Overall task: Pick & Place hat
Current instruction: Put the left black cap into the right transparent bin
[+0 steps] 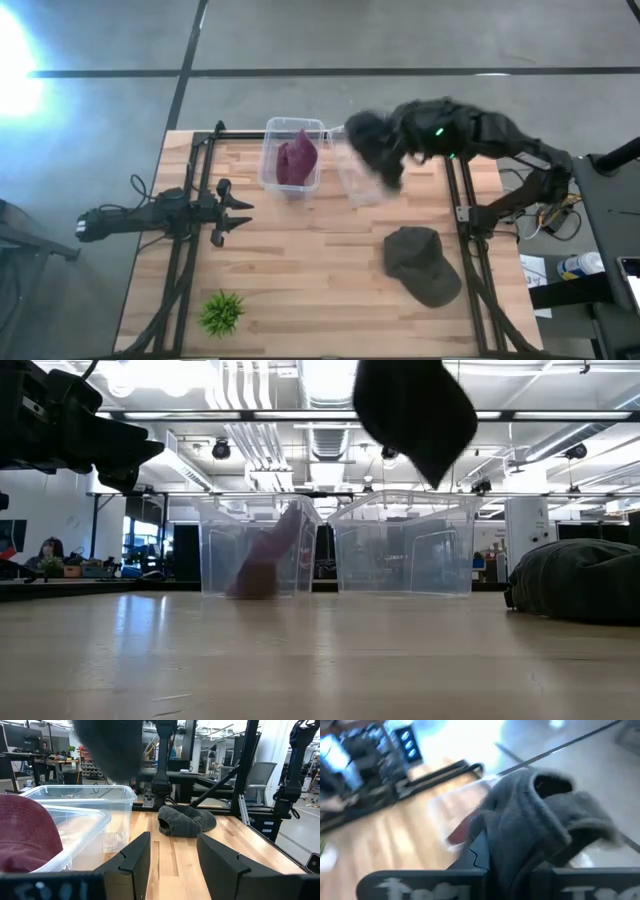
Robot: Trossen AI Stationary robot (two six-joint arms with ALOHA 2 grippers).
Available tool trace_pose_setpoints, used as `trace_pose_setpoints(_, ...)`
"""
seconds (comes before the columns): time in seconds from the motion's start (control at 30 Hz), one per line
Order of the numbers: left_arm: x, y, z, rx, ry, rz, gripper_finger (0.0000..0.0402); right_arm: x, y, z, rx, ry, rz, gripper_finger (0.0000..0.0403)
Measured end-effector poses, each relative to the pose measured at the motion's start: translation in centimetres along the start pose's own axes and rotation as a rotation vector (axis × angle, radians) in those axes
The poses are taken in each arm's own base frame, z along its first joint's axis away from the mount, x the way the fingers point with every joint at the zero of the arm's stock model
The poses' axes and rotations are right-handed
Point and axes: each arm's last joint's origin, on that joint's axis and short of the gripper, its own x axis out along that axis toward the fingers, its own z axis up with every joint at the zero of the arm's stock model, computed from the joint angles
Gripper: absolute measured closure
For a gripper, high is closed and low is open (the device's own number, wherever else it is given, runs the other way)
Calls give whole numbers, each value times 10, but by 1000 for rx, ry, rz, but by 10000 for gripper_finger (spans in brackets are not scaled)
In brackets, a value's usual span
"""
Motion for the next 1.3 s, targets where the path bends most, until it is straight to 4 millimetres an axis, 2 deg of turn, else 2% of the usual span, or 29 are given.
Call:
trace_pose_setpoints(0.1, 0, 0, 0, 0, 0, 0, 246, 0, -18, 5, 67, -22, -49, 395)
trace_pose_setpoints(0.17, 0, 0, 0, 0, 0, 0, 246, 12, -23, 6, 84, 1, -48, 395)
trace_pose_setpoints(0.47, 0, 0, 0, 0, 0, 0, 246, 89, -34, 2, -14, 153, -41, 395)
trace_pose_setpoints(0.6, 0, 0, 0, 0, 0, 0, 246, 117, -43, -2, -27, 213, -35, 395)
trace_pose_setpoints(0.7, 0, 0, 0, 0, 0, 0, 246, 132, -50, 1, 3, 182, 1, 395)
trace_pose_setpoints(0.97, 0, 0, 0, 0, 0, 0, 246, 131, -78, 29, 120, 26, 36, 395)
trace_pose_setpoints(1.17, 0, 0, 0, 0, 0, 0, 246, 127, -78, 38, 142, -29, 70, 395)
trace_pose_setpoints(1.3, 0, 0, 0, 0, 0, 0, 246, 127, -79, 34, 144, 11, 60, 395)
